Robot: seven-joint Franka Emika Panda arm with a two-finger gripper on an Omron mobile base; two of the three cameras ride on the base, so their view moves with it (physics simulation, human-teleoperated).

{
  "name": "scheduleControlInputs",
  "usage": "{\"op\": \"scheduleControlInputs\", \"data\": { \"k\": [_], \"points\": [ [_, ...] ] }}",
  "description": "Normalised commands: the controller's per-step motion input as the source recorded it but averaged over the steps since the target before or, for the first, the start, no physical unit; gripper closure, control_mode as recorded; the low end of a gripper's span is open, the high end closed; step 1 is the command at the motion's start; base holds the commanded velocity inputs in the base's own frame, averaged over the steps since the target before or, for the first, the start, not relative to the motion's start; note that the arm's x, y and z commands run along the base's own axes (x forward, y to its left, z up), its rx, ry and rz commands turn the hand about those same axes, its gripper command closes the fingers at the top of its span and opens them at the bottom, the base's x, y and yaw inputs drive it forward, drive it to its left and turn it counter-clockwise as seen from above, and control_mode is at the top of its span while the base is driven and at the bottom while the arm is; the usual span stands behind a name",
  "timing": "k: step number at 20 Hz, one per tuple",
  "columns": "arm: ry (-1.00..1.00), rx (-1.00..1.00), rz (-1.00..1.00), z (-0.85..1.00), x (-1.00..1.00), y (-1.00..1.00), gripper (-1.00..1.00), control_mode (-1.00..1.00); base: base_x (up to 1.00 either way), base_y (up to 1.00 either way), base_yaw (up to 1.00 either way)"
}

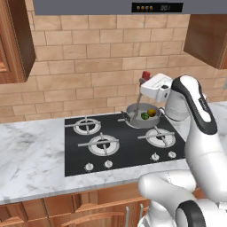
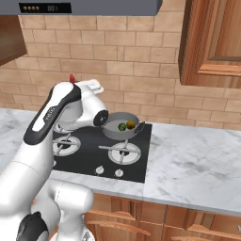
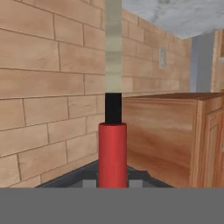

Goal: Put the avocado and lemon in the pot. Retrieve the spatula and lightly stir the vegetables in the pot.

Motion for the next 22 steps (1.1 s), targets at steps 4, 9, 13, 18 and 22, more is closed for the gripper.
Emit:
{"op": "scheduleControlInputs", "data": {
  "k": [4,9,13,18,22],
  "points": [
    [0.11,0.03,-0.11,0.1,0.43,-0.59,1.0,-1.0,0.0,0.0,0.0],
    [0.09,0.0,-0.12,0.03,0.37,-0.73,1.0,-1.0,0.0,0.0,0.0],
    [0.0,0.0,-0.1,-0.01,0.39,-0.65,1.0,-1.0,0.0,0.0,0.0],
    [0.0,0.0,-0.09,-0.07,0.44,-0.62,1.0,-1.0,0.0,0.0,0.0],
    [0.0,-0.06,-0.1,-0.42,0.27,-0.35,1.0,-1.0,0.0,0.0,0.0]
  ]
}}
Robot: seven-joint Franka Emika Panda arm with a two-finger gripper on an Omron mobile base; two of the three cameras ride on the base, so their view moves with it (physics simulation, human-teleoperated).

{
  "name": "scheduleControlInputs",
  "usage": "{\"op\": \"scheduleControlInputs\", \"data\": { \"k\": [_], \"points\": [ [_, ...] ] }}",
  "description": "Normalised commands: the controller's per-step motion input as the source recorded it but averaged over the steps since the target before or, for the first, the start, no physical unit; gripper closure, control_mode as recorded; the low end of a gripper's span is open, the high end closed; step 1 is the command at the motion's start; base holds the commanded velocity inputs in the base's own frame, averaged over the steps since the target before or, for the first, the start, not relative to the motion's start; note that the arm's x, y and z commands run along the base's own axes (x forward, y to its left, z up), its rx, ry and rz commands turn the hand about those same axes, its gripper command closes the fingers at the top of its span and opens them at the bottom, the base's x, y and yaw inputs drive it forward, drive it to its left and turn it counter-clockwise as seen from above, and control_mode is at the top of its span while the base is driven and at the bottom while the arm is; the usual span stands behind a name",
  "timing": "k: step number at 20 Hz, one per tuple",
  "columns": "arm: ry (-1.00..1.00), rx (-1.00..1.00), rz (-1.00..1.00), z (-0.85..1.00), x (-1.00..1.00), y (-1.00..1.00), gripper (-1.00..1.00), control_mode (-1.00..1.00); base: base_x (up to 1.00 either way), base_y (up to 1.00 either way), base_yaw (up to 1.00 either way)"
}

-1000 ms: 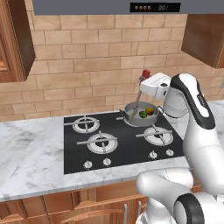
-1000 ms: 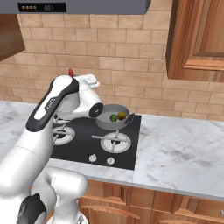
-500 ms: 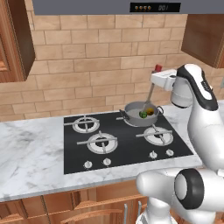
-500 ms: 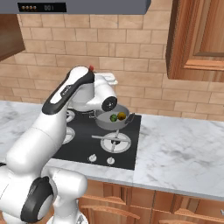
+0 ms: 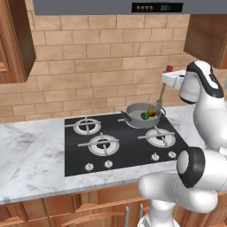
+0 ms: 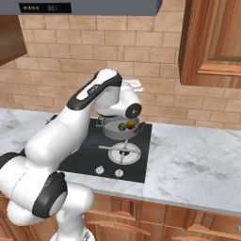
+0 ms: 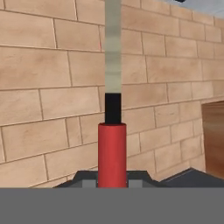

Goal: Put the avocado and lemon in the pot. Retrieve the spatula and lightly stir the vegetables in the pot.

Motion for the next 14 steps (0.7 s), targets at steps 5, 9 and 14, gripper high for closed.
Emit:
{"op": "scheduleControlInputs", "data": {
  "k": [5,9,14],
  "points": [
    [0.0,-0.05,-0.11,-0.37,0.35,-0.13,1.0,-1.0,0.0,0.0,0.0],
    [0.01,-0.01,-0.09,-0.15,0.46,-0.12,1.0,-1.0,0.0,0.0,0.0],
    [0.08,0.0,-0.07,-0.27,0.36,-0.07,1.0,-1.0,0.0,0.0,0.0]
  ]
}}
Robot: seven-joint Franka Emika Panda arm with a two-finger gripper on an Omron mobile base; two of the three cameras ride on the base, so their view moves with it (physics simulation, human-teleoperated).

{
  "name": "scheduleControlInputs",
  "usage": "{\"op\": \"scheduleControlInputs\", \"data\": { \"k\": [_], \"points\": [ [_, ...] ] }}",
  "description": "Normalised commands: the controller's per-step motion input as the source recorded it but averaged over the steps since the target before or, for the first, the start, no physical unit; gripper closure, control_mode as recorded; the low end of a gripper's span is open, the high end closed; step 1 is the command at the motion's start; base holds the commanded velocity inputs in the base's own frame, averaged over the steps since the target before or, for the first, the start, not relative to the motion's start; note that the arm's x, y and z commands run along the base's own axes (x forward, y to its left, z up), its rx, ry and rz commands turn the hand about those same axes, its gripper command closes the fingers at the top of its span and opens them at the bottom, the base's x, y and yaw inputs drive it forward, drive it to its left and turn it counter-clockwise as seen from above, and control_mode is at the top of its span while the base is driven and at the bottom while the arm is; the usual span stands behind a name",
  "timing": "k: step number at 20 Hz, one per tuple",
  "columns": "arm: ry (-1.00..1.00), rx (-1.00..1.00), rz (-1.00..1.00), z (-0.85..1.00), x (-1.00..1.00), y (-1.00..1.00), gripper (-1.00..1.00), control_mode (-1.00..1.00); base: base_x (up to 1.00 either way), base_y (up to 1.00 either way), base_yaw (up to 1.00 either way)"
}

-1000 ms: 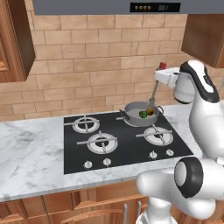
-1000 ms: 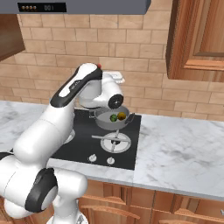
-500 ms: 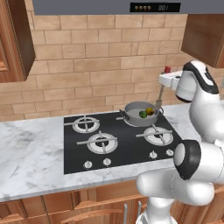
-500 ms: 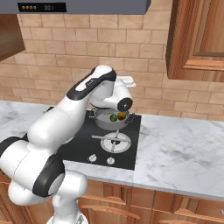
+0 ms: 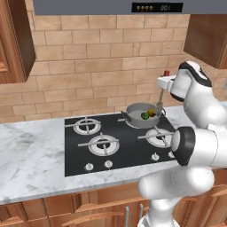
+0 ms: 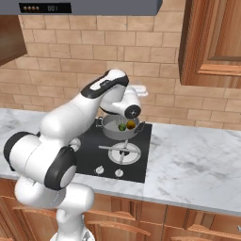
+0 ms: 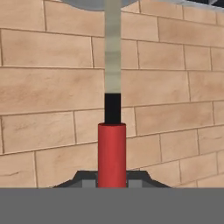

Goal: Put the avocado and lemon in the pot. Retrieve the spatula and lightly stir the vegetables in the pot.

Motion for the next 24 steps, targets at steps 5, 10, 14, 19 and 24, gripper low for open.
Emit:
{"op": "scheduleControlInputs", "data": {
  "k": [5,10,14,19,24],
  "points": [
    [0.09,0.0,-0.04,-0.3,0.29,-0.08,1.0,-1.0,0.0,0.0,0.0],
    [0.01,0.0,-0.03,-0.21,0.3,-0.06,1.0,-1.0,0.0,0.0,0.0],
    [0.0,0.0,-0.01,-0.18,0.32,0.0,1.0,-1.0,0.0,0.0,0.0],
    [0.0,0.0,0.0,-0.25,0.25,0.0,1.0,-1.0,0.0,0.0,0.0],
    [0.0,0.0,0.0,-0.19,0.35,0.0,1.0,-1.0,0.0,0.0,0.0]
  ]
}}
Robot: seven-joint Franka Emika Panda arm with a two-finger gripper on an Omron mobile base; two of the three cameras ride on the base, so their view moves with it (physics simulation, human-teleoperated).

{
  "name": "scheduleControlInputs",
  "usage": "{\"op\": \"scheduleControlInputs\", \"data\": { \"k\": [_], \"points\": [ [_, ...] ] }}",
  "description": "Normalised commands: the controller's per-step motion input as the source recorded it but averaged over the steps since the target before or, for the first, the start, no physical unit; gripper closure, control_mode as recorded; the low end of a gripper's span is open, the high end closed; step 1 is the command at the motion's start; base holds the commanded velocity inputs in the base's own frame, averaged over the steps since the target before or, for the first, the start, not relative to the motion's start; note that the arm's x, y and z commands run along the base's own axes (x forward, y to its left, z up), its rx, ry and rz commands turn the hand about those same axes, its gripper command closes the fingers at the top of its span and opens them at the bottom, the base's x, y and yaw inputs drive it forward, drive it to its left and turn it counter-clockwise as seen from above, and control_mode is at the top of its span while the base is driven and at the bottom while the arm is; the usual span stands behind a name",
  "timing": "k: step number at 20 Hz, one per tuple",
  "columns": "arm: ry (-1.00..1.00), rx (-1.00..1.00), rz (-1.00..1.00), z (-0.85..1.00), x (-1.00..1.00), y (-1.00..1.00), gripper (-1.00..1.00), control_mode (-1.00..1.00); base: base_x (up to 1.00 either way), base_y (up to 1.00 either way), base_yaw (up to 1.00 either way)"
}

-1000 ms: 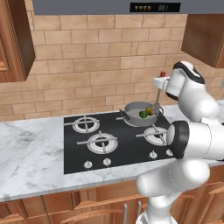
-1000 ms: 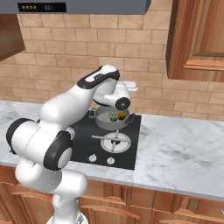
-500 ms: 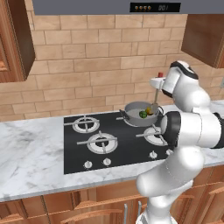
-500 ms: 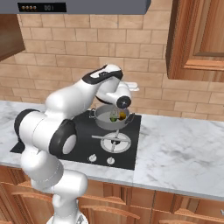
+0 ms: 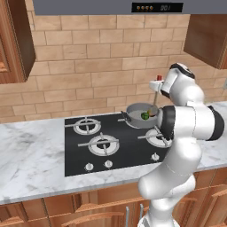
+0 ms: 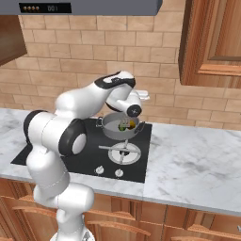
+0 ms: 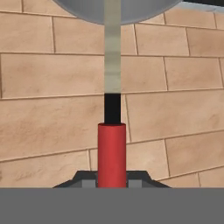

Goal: Put the avocado and lemon in the pot. Retrieve the spatula and lightly stir the vegetables in the pot.

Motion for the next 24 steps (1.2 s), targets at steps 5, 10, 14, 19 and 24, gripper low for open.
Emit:
{"op": "scheduleControlInputs", "data": {
  "k": [5,10,14,19,24],
  "points": [
    [0.0,0.0,0.0,-0.17,0.4,0.0,1.0,-1.0,0.0,0.0,0.0],
    [-0.02,-0.03,0.0,-0.16,0.4,0.0,1.0,-1.0,0.0,0.0,0.0],
    [-0.06,-0.03,0.0,-0.15,0.42,0.0,1.0,-1.0,0.0,0.0,0.0],
    [-0.12,0.0,0.0,-0.08,0.35,0.05,1.0,-1.0,0.0,0.0,0.0],
    [-0.11,0.0,0.0,-0.13,0.23,0.21,1.0,-1.0,0.0,0.0,0.0]
  ]
}}
